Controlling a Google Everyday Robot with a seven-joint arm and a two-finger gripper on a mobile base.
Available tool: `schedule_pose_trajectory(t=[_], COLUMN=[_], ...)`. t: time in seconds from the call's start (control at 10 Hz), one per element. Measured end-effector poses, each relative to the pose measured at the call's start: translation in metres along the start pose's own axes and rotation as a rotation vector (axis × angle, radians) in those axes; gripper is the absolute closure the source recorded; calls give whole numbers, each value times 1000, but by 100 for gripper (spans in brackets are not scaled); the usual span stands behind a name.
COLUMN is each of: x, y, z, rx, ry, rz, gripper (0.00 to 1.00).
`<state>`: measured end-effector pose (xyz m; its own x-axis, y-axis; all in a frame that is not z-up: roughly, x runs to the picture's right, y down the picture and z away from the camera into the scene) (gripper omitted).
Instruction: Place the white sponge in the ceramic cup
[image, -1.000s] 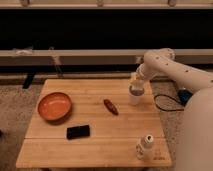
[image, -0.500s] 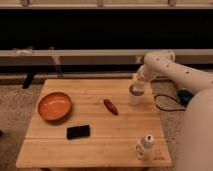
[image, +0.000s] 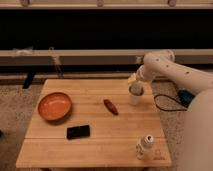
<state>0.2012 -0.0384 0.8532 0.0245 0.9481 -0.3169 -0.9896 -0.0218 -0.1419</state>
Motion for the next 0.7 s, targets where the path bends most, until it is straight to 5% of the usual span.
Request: schedule_pose_trajectory(t=[0.7], x=[-13], y=[19], z=[-41], rx=[-53], ry=[-34], rz=[-77], gripper=[20])
